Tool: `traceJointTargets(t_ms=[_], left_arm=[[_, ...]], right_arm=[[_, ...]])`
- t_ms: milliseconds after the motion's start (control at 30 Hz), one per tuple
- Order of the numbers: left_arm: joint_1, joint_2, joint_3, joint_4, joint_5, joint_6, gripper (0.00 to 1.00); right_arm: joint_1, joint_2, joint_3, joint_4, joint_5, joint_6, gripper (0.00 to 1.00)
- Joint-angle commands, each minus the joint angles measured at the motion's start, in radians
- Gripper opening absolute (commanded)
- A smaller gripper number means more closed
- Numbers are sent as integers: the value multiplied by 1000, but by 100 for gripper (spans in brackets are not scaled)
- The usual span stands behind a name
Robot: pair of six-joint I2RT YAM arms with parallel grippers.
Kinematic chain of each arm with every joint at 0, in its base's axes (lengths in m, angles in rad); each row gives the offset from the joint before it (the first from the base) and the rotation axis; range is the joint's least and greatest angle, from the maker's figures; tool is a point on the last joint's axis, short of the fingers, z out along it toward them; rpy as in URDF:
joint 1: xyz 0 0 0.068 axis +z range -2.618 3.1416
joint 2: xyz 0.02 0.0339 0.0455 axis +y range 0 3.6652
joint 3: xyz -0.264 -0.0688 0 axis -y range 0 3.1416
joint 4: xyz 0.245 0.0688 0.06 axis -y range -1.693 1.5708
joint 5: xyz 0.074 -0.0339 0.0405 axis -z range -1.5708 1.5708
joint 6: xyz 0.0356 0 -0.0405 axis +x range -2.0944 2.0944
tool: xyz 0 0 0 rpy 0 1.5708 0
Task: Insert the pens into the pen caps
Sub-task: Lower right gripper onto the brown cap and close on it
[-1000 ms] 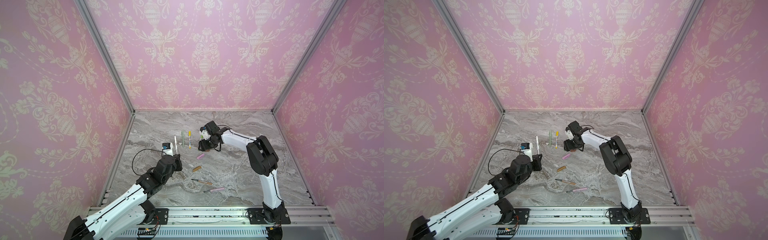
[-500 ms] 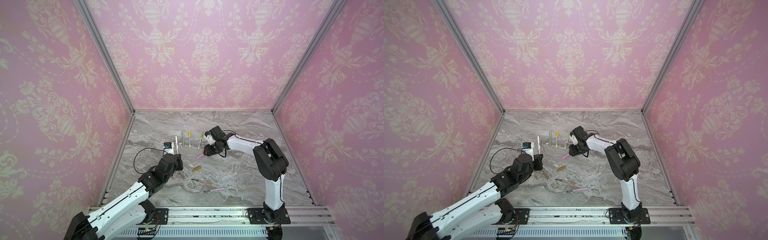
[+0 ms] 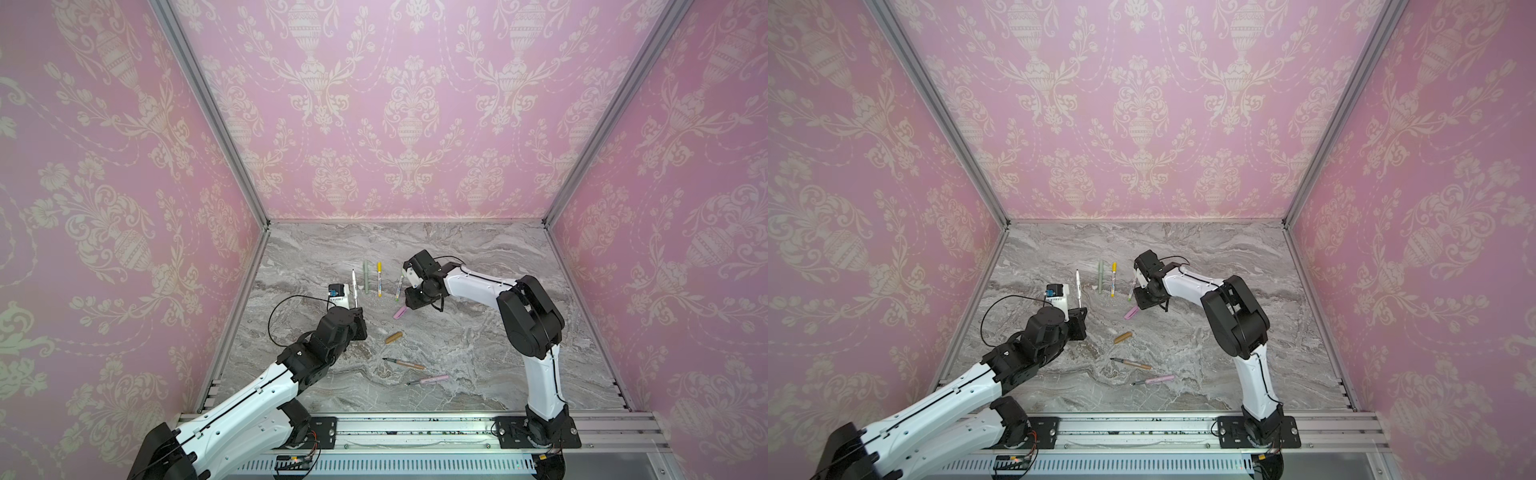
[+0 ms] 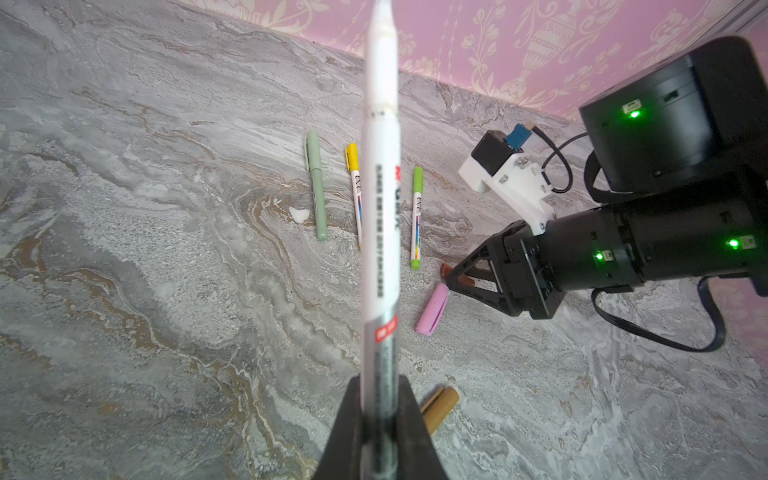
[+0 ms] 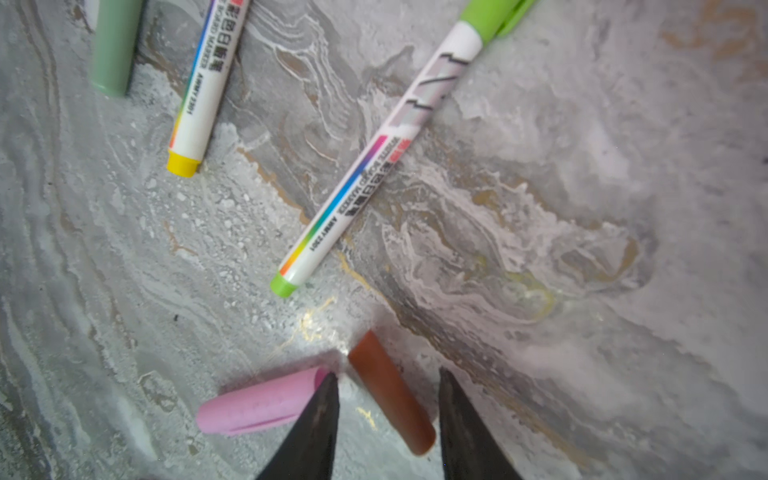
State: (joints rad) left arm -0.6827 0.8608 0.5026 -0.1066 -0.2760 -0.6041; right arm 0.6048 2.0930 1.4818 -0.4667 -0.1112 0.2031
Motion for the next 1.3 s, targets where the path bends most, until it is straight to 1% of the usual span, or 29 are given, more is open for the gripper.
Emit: traceJointTargets(t_ms=[0,333,467,567,633,833,900,1000,1133,1267], left_arm=[[9,-22,9,-10,-10,-20,0],[9,-9,8,5,-13,-12,0],[9,-5,11,8,-11,-9,0],[8,-8,10,7,-13,-9,0],[8,-9,9,8,-11,-10,0],[9,6,11,16,18,-8,0],[9,24,17,25,47,3,0],[9,69,28,62,129,31,0],[8,134,22,144,257,43,0],[7,200,32,219,384,43,0]], right_arm=[[23,83,9,-91,77,-40,37],[36,90,6,-105,81,-43,16],[39,62,-12,-100,63,-32,15],[38,31,-43,-83,47,-13,11],[39,5,-65,-67,37,3,10],[37,-144,-139,-11,8,72,7],[31,-213,-160,14,-9,106,5],[14,-328,-201,70,-38,174,3],[-23,-475,-272,182,-114,296,2],[-59,-565,-357,309,-214,432,1]])
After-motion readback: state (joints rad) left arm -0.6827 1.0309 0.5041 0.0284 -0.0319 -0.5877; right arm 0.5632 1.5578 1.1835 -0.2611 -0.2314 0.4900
